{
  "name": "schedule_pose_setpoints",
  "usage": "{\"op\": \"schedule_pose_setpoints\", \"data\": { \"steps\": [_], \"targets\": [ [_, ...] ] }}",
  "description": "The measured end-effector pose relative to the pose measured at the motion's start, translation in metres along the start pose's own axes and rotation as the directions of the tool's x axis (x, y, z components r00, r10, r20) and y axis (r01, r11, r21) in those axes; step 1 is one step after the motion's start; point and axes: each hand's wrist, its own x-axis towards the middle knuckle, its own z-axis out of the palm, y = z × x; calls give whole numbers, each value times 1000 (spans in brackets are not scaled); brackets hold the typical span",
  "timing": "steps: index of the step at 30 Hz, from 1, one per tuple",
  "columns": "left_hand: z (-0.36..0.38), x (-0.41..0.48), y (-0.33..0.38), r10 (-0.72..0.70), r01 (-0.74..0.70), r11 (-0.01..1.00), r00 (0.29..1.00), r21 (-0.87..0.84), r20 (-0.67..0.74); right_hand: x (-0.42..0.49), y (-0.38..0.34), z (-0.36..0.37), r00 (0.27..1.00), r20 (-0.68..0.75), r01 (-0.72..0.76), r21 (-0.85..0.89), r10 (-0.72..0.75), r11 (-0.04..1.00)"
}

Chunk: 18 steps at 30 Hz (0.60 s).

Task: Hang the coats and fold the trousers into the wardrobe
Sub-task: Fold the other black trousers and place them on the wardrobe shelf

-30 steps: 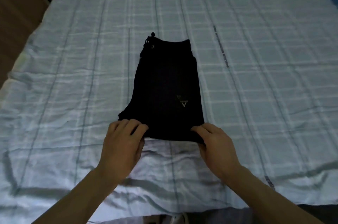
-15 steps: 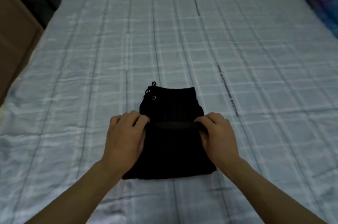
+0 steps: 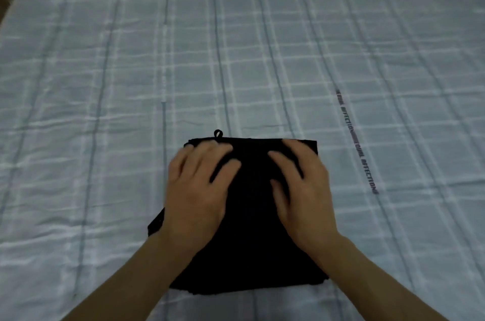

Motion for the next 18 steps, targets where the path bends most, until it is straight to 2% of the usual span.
{"op": "schedule_pose_setpoints", "data": {
  "steps": [1,3,5,10,18],
  "targets": [
    [3,-6,3,45,-45,999,995,-5,92,-6,-2,5,996,81,47,-12,-46,999],
    [11,-14,3,9,-19,999,952,32,307,-14,2,16,971,235,56,-75,-37,996],
    [20,-15,-4,-44,25,998,913,54,405,-12,8,24,952,305,41,-119,-3,992],
    [38,-7,-18,-62,83,996,877,-24,476,2,19,39,938,346,22,-119,21,993],
    [37,-4,-19,-59,74,997,873,-11,485,9,20,38,936,352,19,-102,18,995]
  ]
}}
